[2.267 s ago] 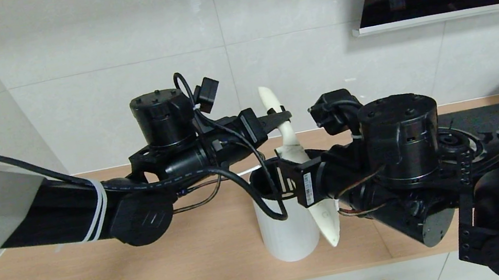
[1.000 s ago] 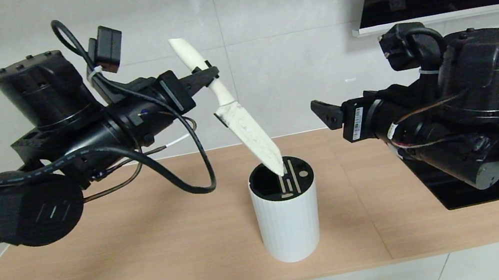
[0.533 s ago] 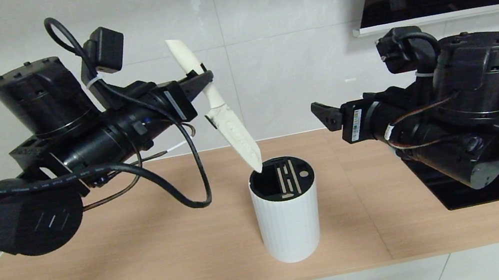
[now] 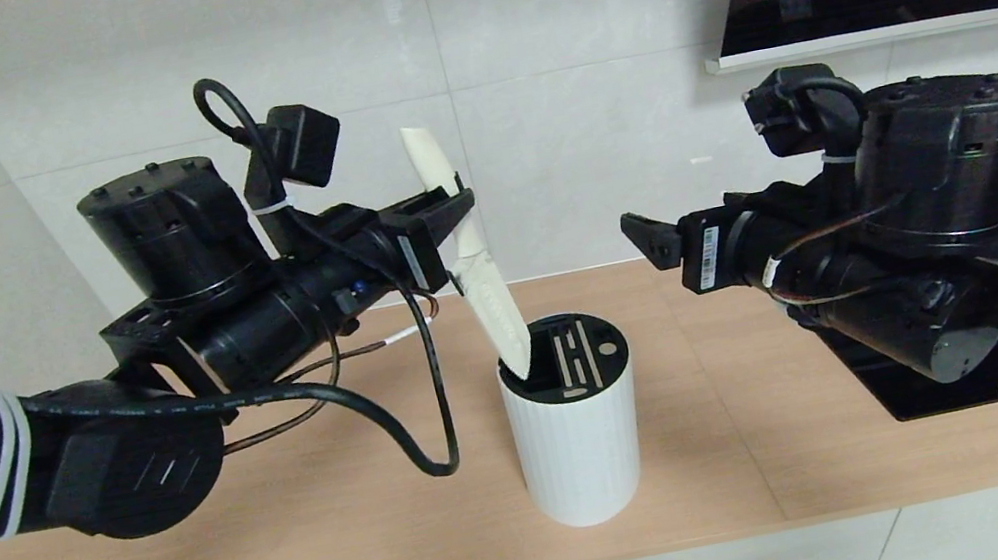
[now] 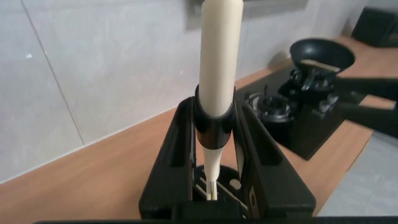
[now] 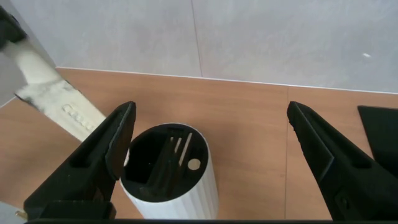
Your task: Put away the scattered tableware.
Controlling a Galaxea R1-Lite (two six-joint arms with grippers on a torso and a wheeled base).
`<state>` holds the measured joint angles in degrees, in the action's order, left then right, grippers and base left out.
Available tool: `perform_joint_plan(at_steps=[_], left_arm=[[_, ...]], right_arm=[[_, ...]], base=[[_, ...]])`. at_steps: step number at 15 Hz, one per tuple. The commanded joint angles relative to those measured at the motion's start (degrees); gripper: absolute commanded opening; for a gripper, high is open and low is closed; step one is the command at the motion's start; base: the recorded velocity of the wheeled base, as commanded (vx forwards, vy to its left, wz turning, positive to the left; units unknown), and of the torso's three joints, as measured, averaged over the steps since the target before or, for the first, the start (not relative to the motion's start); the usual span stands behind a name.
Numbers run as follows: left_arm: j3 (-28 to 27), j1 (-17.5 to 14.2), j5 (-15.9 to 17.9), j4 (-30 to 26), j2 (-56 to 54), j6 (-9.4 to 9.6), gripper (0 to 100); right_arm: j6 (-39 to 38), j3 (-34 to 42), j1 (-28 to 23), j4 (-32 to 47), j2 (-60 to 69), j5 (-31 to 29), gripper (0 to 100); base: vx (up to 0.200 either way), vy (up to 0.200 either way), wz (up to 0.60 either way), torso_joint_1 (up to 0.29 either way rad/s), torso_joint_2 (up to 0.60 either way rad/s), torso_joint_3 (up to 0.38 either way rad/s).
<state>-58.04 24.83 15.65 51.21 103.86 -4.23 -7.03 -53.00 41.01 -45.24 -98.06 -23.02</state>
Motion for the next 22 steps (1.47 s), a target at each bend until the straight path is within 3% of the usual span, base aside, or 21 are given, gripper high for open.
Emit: perform_joint_plan(at_steps=[1,9,12,15,18,22], left_arm=[[0.03,0.39,-0.01,0.12,1.34,-0.08,0],[0.03,2.33,-0.18,0.12,5.21,0.45,0],[-0.06,3.56,-1.68,0.2,7.58,0.54,0],[-0.06,3.91,-2.12,5.13,11.27,0.54,0],[-0.32,4.26,-4.75,7.23,13.73,2.74,0],[-0.32,4.44,-5.46,7.23,13.65,2.91,0]], right_arm=[[0.0,0.01,0.04,-0.02,-0.38,-0.01,100],[0.0,0.09,0.04,-0.02,-0.99,-0.01,100],[0.0,0.09,0.04,-0.02,-0.99,-0.01,100],[0.0,0.27,0.04,-0.02,-1.08,-0.01,100],[0.0,0.27,0.04,-0.02,-1.08,-0.01,100],[0.0,0.27,0.04,-0.11,-1.08,-0.01,100]], base=[[0.0,0.0,0.0,0.0,0.0,0.0],[0.0,0.0,0.0,0.0,0.0,0.0],[0.0,0.0,0.0,0.0,0.0,0.0],[0.0,0.0,0.0,0.0,0.0,0.0],[0.0,0.0,0.0,0.0,0.0,0.0],[0.0,0.0,0.0,0.0,0.0,0.0]])
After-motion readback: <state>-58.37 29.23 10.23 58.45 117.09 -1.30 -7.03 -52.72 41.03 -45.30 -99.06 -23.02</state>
